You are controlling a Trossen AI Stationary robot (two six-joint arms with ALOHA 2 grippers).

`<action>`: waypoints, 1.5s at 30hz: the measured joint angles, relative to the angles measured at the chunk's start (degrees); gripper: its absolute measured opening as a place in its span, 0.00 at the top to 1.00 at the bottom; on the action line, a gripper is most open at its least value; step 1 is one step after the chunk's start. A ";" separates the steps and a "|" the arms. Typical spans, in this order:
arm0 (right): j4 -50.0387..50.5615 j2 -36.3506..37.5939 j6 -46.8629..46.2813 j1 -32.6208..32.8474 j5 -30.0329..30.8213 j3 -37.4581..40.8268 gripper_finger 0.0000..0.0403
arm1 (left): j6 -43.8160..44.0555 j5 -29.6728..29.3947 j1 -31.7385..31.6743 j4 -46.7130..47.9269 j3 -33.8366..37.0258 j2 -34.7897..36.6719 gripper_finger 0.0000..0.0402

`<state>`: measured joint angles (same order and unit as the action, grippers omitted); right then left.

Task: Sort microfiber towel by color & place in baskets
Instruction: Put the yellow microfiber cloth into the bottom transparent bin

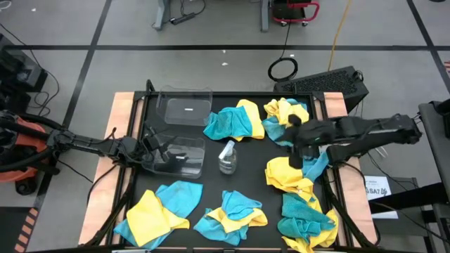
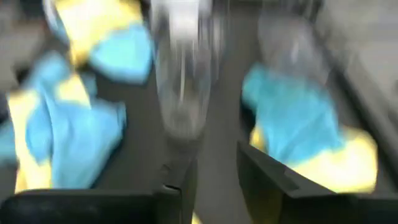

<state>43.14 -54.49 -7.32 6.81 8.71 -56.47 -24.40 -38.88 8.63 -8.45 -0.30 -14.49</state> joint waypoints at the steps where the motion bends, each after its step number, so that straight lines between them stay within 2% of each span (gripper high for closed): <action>1: 3.60 -1.82 -1.08 0.71 0.00 -0.65 0.69 | 0.00 0.00 -0.01 0.01 0.01 -0.01 0.52; 5: 12.03 -7.65 -4.07 3.36 -0.67 -1.40 0.55 | 0.00 0.00 -0.01 0.01 0.02 -0.01 0.52; 8: 15.10 -10.85 -7.36 4.45 -4.11 -1.44 0.43 | -0.01 0.00 -0.01 0.01 0.01 -0.01 0.52; 12: 19.06 -14.71 -12.88 6.68 -5.39 -1.44 0.29 | 0.00 -0.01 0.00 0.01 0.01 0.00 0.52; 15: 18.79 -17.26 -14.64 8.90 -5.84 -0.22 0.22 | 0.00 0.00 0.00 0.00 0.02 -0.01 0.52; 19: 12.51 -19.96 -14.94 11.06 -5.86 4.02 0.21 | -0.02 -0.01 -0.01 0.02 0.02 0.01 0.52; 27: 7.72 -25.29 -15.51 12.05 -4.09 10.53 0.31 | 0.00 0.01 0.01 0.02 0.00 0.00 0.52; 32: 3.41 -28.59 -14.82 12.06 -4.07 12.73 0.41 | -0.02 0.00 0.00 0.01 0.01 0.00 0.52; 45: 1.38 -29.16 -11.70 12.06 -4.57 12.46 0.93 | 0.00 0.01 0.01 0.01 0.00 -0.01 0.52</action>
<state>44.52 -83.65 -19.03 18.87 4.14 -44.01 -24.41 -38.88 8.64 -8.43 -0.30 -14.50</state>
